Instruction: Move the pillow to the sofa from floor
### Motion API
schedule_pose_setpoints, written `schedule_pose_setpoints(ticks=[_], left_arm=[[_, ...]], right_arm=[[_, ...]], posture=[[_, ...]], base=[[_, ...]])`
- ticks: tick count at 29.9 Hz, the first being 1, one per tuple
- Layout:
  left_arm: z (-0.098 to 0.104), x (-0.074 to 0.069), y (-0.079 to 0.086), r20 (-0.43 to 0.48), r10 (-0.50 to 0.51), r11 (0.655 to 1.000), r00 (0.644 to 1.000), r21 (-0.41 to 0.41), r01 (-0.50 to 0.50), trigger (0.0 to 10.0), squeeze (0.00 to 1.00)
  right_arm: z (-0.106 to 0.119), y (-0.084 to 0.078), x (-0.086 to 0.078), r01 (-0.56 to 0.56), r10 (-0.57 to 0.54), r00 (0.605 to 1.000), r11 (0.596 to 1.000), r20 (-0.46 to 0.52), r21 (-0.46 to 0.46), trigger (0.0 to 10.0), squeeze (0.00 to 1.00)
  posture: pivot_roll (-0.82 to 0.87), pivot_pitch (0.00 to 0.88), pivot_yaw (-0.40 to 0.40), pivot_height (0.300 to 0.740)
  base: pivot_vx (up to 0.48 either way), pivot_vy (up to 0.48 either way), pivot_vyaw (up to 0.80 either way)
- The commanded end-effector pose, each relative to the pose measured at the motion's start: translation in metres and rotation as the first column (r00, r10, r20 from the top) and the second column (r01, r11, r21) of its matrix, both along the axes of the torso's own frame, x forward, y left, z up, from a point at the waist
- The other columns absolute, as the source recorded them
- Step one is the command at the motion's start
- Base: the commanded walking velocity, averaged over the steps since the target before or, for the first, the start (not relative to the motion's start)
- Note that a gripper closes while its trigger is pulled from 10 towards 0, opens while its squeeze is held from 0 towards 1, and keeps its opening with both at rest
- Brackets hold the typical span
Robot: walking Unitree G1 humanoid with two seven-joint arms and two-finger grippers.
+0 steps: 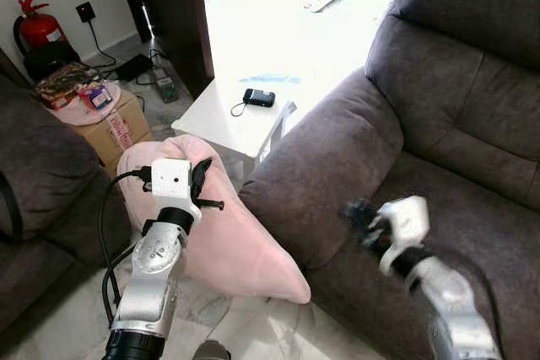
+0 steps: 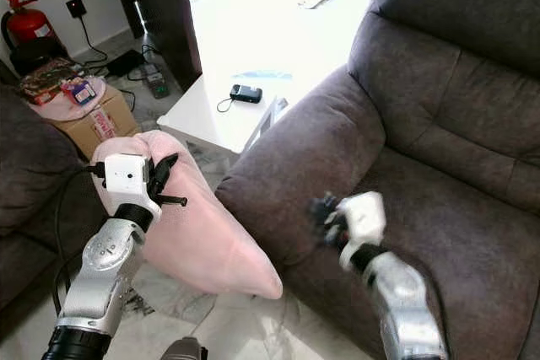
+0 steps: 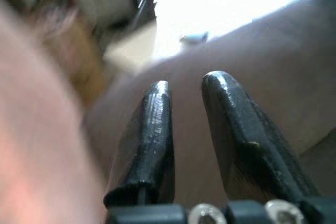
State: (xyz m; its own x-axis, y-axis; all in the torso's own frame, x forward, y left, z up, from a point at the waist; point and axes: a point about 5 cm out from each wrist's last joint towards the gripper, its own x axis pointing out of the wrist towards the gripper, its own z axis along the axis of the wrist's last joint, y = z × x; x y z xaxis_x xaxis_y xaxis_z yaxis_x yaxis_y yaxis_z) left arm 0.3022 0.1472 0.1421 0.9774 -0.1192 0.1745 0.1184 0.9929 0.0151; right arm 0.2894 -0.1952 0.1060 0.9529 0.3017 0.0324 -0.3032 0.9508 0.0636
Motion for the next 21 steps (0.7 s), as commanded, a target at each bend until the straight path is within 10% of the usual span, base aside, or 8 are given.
schedule_pose_setpoints(ticks=[1,21], left_arm=[[0.022,-0.001,-0.005,0.101,-0.024,0.999,0.995,-0.02,0.026,10.0,0.0],[0.024,0.0,-0.011,0.112,-0.073,0.997,0.991,-0.022,0.076,10.0,0.0]], right_arm=[[0.003,-0.002,-0.002,0.047,-0.048,0.999,0.998,0.023,0.044,10.0,0.0],[0.016,0.011,0.009,0.089,-0.098,0.991,0.991,0.088,0.099,10.0,0.0]], posture=[[-0.01,0.119,-0.005,0.74],[-0.01,0.103,0.004,0.74]], base=[[0.0,0.0,0.0],[-0.237,0.0,0.0]])
